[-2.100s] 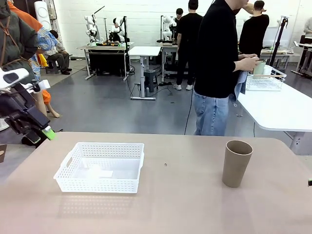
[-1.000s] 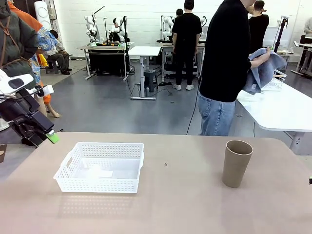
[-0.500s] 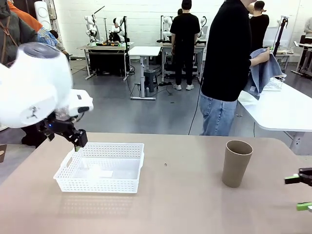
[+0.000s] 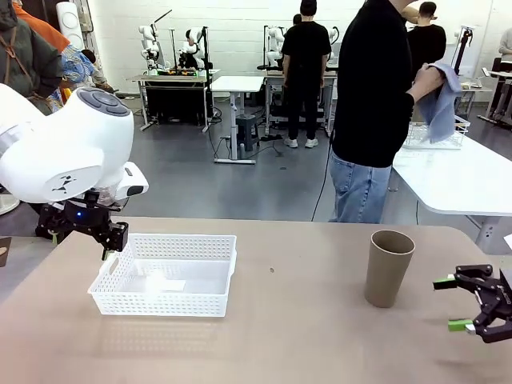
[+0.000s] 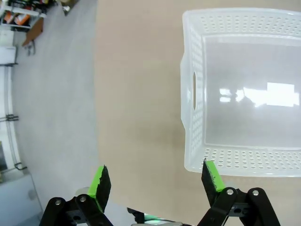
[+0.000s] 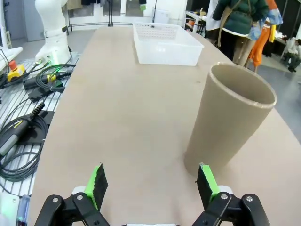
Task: Clean and organize the cups into the basket.
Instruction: Pick up the Organizing basket and move it to the center of the table, then pick up the Reusable plastic cup from the right side of the table and place it inside the Organizing basket.
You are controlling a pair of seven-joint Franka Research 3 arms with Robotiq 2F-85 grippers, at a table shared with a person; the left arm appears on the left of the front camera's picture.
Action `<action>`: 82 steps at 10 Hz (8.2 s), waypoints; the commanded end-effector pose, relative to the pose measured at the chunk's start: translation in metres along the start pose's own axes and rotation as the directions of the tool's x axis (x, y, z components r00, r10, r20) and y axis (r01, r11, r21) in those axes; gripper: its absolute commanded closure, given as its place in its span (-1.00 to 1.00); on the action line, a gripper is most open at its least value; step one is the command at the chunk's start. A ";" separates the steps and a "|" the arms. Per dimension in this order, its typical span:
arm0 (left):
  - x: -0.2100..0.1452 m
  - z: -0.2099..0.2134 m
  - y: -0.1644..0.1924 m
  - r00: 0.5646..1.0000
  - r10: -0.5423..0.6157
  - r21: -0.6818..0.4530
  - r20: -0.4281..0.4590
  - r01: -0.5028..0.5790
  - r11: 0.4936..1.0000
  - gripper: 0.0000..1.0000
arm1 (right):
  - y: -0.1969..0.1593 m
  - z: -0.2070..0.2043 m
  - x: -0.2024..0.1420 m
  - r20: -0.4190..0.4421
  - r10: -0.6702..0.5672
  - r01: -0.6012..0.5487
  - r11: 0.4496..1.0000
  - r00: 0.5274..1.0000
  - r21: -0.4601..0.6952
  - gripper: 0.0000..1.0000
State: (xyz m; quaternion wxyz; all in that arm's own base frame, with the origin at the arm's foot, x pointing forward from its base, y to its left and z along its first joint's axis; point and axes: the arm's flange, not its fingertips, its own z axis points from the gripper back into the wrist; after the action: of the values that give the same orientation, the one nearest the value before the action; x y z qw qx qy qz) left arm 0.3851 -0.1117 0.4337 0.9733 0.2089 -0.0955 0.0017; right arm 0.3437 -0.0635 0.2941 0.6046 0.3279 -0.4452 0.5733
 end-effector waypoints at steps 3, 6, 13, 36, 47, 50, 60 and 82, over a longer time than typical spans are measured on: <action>-0.013 -0.013 0.003 0.999 0.027 -0.126 -0.023 -0.030 0.992 -1.00 | -0.004 -0.031 -0.036 0.005 0.033 -0.032 0.998 0.999 -0.062 -1.00; -0.019 -0.017 0.007 1.000 0.017 -0.186 -0.012 -0.019 0.982 -1.00 | -0.022 -0.041 -0.042 0.008 -0.059 0.059 0.995 0.998 -0.080 -1.00; -0.011 -0.015 0.002 0.999 0.035 -0.133 -0.034 -0.040 0.990 -1.00 | -0.021 -0.028 -0.027 0.013 -0.106 0.107 0.993 0.994 -0.059 -1.00; 0.013 -0.073 0.008 0.990 -0.005 -0.272 -0.144 -0.035 0.962 -1.00 | -0.133 -0.059 -0.072 0.240 -0.298 0.292 0.954 0.924 0.062 -1.00; 0.025 -0.089 0.007 0.977 -0.013 -0.271 -0.211 -0.046 0.961 -1.00 | -0.131 -0.067 -0.069 0.254 -0.286 0.254 0.956 0.924 0.150 -1.00; 0.026 -0.093 0.006 0.975 -0.025 -0.271 -0.221 -0.037 0.962 -1.00 | -0.120 -0.074 -0.066 0.215 -0.262 0.209 0.948 0.941 0.241 -1.00; 0.027 -0.113 -0.007 0.961 -0.018 -0.315 -0.278 -0.073 0.946 -1.00 | -0.121 -0.120 -0.058 0.200 -0.220 0.157 0.944 0.955 0.290 -1.00; 0.031 -0.104 -0.011 0.961 -0.013 -0.400 -0.275 -0.102 0.911 1.00 | -0.106 -0.134 -0.032 0.233 -0.120 0.065 0.971 0.965 0.232 1.00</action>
State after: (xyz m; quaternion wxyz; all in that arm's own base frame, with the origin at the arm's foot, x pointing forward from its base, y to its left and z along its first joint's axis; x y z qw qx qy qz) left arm 0.4350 -0.0733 0.3397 0.9983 0.0021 0.0296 0.0510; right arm 0.4823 0.0290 0.2080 0.5287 0.5051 -0.4046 0.5492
